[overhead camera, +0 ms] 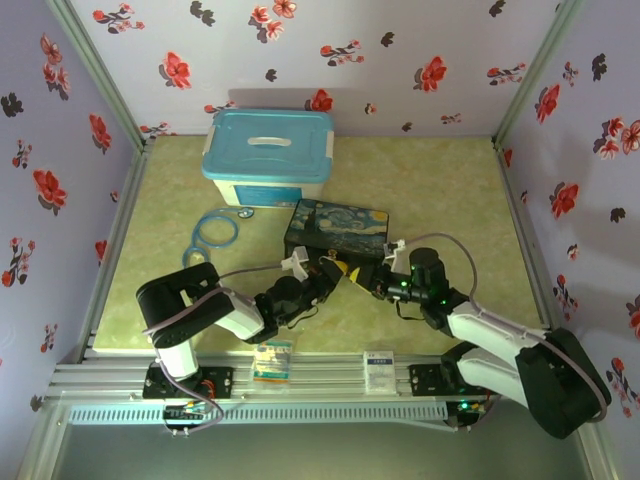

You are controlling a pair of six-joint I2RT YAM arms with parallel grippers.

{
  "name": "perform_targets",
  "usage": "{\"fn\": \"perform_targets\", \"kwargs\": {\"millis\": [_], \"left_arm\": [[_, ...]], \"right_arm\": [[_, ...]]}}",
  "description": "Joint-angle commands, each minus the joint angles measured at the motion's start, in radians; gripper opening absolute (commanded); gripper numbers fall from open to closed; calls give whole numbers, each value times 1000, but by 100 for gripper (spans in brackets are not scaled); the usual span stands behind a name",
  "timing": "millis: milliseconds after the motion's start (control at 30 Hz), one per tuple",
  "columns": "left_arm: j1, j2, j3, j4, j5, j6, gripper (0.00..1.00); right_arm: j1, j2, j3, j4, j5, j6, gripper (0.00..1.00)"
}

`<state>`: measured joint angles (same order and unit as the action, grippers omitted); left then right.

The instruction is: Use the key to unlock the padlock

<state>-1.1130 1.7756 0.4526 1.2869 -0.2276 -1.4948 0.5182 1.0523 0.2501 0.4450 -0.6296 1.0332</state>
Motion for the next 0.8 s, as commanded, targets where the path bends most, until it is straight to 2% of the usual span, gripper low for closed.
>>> {"fn": "perform_targets", "kwargs": {"millis": [0, 100, 267, 467, 667, 767], "left_arm": [[-9, 14, 25, 28, 17, 7, 0], [-9, 13, 26, 28, 23, 5, 0], [-9, -7, 2, 28, 15, 8, 0], [-11, -12, -7, 28, 16, 6, 0], [-13, -10, -5, 29, 18, 7, 0], [-13, -10, -3, 29, 17, 7, 0]], "right_arm": [[-13, -30, -18, 25, -2, -17, 9], [-13, -30, -16, 27, 4, -18, 5], [-41, -47, -28, 19, 1, -13, 13], [-62, -83, -39, 4, -12, 0, 13], [-65, -75, -42, 34, -26, 17, 9], [-61, -55, -54, 78, -39, 38, 13]]}}
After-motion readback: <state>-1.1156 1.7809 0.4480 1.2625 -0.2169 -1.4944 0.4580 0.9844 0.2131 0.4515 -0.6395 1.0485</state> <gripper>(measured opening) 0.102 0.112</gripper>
